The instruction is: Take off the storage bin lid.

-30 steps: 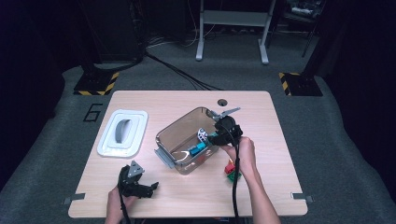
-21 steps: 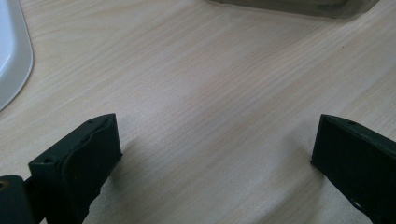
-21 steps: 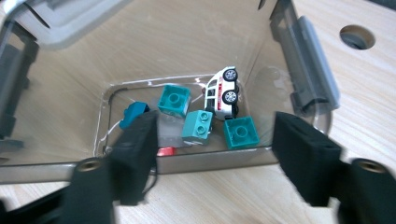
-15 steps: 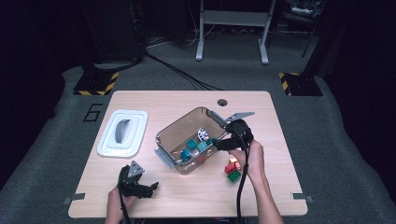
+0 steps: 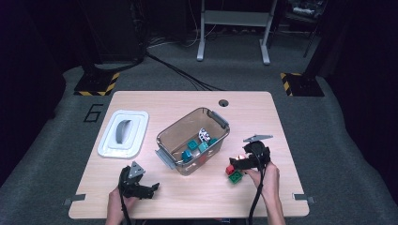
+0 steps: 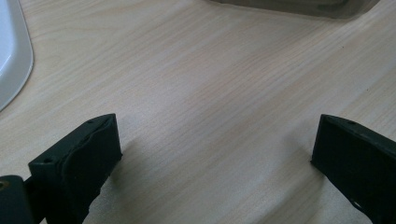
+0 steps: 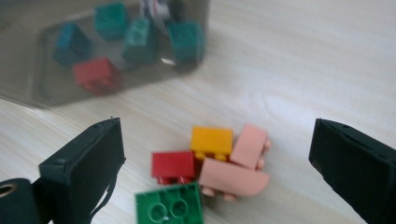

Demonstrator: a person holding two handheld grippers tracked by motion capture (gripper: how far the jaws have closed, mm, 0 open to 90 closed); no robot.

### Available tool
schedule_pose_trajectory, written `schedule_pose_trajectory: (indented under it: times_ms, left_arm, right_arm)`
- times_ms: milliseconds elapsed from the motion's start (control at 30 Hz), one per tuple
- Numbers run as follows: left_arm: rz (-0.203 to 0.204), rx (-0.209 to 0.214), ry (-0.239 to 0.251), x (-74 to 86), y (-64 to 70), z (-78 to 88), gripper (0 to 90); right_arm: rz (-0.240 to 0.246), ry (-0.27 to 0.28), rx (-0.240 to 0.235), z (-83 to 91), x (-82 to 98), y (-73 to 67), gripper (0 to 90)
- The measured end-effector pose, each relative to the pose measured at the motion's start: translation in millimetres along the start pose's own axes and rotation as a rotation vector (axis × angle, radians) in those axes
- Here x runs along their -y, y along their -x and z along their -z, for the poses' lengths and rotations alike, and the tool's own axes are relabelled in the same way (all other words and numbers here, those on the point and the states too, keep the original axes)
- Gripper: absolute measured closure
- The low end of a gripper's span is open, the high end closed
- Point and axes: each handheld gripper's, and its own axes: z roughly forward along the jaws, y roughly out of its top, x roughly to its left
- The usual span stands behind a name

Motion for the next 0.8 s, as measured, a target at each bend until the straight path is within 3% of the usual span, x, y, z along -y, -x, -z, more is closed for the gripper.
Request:
schedule_pose_trajectory:
  times_ms: [167, 333, 467, 800]
  left_arm:
    - [0.001, 0.000, 0.000, 0.0, 0.1, 0.0, 1.1]
    - [0.001, 0.000, -0.001, -0.1, 0.0, 0.0, 1.1]
    - [0.001, -0.001, -0.001, -0.1, 0.1, 0.0, 1.2]
    - [0.001, -0.001, -0.001, -0.1, 0.0, -0.1, 1.2]
  right_arm:
    - [-0.037, -0.019, 0.053, -17.4, 24.4, 8.7, 14.2]
    - [-0.102, -0.009, 0.024, -24.4, 36.2, 15.0, 24.6]
    - [-0.099, 0.020, 0.000, -26.5, 38.1, 19.2, 33.4]
    - [-0.116, -0.003, 0.000, -30.6, 42.8, 21.7, 42.0]
